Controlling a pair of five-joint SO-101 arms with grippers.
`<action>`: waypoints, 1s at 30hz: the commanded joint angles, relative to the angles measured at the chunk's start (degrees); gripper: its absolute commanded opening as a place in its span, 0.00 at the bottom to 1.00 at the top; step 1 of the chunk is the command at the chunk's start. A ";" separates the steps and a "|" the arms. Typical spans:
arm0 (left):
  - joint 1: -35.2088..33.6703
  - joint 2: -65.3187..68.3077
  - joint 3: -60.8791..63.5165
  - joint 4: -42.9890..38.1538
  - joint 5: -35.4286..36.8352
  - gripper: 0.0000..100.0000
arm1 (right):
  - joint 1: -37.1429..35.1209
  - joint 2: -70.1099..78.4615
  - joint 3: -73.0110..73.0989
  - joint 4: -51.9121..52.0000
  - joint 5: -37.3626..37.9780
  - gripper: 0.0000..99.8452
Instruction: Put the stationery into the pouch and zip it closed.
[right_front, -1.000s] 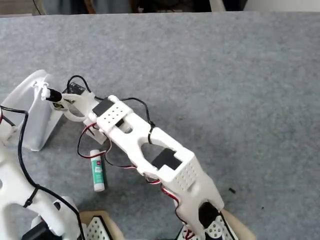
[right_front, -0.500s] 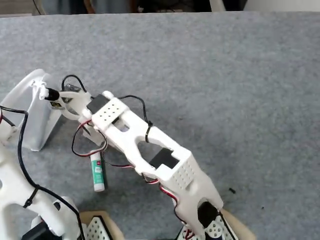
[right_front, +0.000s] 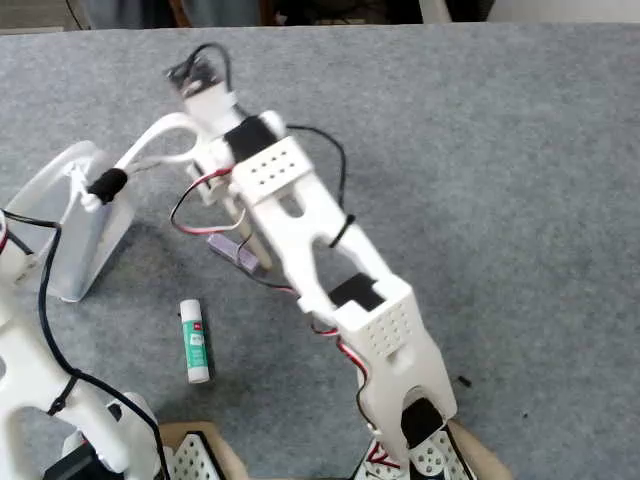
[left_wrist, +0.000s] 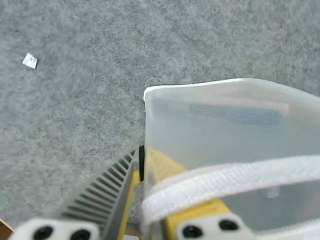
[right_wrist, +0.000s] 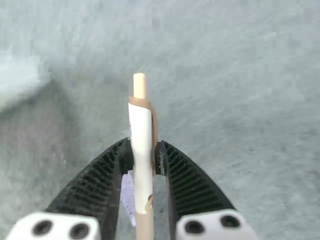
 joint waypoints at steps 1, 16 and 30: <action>1.71 3.08 0.84 1.23 -2.55 0.03 | 3.25 -0.40 -6.55 0.35 -2.64 0.01; 7.78 2.99 -2.33 1.32 -2.90 0.03 | 15.38 -0.48 -11.38 2.73 -4.40 0.01; 22.02 -1.67 -9.36 1.32 0.62 0.03 | 26.37 -0.22 -24.40 6.51 -4.22 0.01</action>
